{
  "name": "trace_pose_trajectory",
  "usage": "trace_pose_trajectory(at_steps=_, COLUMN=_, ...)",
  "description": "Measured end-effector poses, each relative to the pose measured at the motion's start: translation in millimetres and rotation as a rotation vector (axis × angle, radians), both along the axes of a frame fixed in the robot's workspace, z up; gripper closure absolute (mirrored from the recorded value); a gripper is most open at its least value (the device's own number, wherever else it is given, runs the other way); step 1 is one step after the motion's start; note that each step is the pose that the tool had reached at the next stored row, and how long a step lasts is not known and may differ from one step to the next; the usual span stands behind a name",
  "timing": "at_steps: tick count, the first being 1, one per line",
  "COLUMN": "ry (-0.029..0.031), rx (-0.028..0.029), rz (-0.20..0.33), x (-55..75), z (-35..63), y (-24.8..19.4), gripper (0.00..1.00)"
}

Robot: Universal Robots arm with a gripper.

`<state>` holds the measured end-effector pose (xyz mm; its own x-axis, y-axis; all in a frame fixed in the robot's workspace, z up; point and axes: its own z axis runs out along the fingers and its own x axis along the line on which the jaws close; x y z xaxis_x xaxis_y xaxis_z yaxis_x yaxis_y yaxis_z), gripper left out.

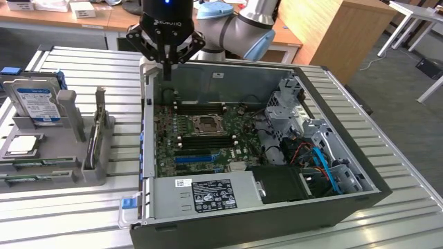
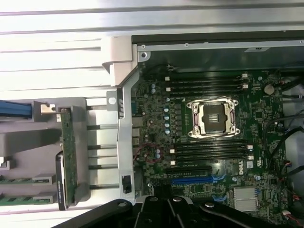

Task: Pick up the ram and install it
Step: 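Reach for the ram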

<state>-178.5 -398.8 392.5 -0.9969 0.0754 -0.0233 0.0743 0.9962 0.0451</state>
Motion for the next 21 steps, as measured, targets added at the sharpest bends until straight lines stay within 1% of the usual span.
trace_pose_trajectory(at_steps=11, ry=0.0000, rx=-0.0001, rz=0.000, x=-19.0, z=-0.5, y=0.0, gripper=0.89)
trace_pose_trajectory(at_steps=21, ry=0.0000, rx=0.0000, rz=0.000, x=-33.2, z=-0.9, y=0.3, gripper=0.89)
